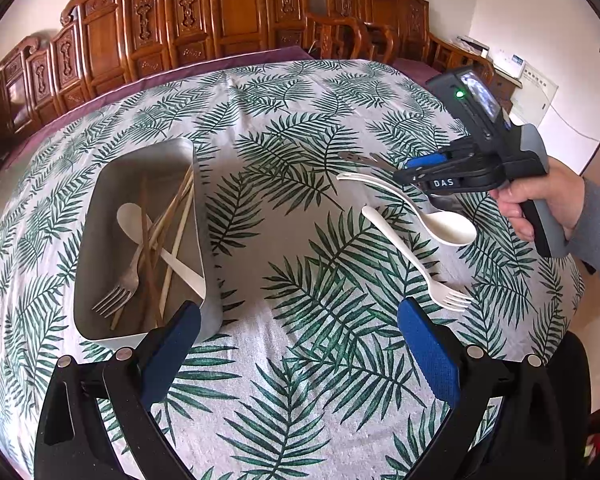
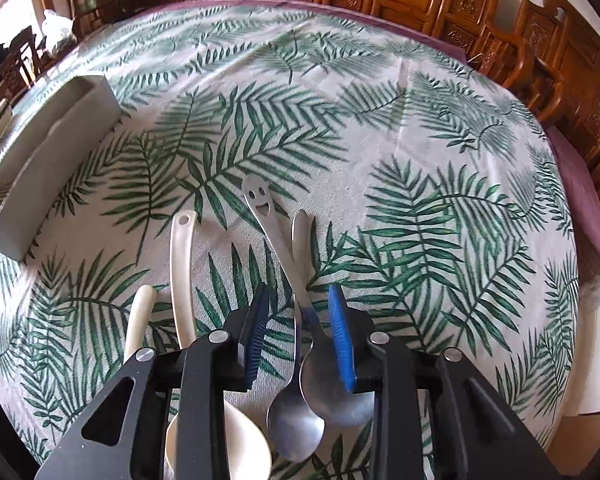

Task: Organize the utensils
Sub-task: 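Grasp the metal spoon with the smiley-face handle with the right tool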

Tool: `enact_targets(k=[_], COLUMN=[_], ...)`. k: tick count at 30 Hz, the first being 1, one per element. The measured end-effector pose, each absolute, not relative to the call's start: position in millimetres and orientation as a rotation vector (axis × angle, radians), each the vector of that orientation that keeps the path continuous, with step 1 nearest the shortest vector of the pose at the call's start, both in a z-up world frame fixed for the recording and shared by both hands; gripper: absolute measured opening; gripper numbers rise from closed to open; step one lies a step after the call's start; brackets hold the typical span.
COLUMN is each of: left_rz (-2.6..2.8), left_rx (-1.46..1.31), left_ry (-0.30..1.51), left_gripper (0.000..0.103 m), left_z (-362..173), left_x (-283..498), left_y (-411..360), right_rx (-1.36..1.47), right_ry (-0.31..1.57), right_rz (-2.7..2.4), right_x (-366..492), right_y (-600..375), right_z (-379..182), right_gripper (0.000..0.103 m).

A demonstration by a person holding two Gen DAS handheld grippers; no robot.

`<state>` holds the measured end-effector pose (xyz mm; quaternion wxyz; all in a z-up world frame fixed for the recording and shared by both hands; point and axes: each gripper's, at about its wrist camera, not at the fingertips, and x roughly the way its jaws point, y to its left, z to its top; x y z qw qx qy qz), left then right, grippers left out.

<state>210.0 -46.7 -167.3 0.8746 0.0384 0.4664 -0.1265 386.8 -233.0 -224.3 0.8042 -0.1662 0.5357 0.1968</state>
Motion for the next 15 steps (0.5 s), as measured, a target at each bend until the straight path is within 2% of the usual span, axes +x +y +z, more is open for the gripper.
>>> enact_targets(k=[1, 3, 4, 8, 15], left_rz=[-0.263, -0.262, -0.262, -0.268, -0.276], left_rx=[0.079, 0.077, 0.075, 0.078, 0.08], left_ry=[0.975, 0.977, 0.978, 0.977, 0.976], left_gripper=[0.095, 0.095, 0.095, 0.095, 0.095], left_z=[-167.6, -168.7, -168.8, -169.2, -168.8], left_x=[210.3, 210.9, 211.1, 210.4, 208.5], left_y=[-46.4, -45.6, -45.3, -47.3, -52.2], right_rx=[-0.357, -0.354, -0.358, -0.334, -0.286], right_ry=[1.15, 1.159, 1.164, 1.175, 1.157], right_rz=[0.425, 0.424, 0.416, 0.405, 0.389], right_x=[387.8, 389.8, 390.6, 389.1, 377.5], right_y=[-232.3, -232.1, -232.6, -241.4, -262.8], right_z=[-225.0, -225.5, -225.8, -223.6, -212.1], right_gripper=[0.032, 0.015, 0.012, 0.007, 0.007])
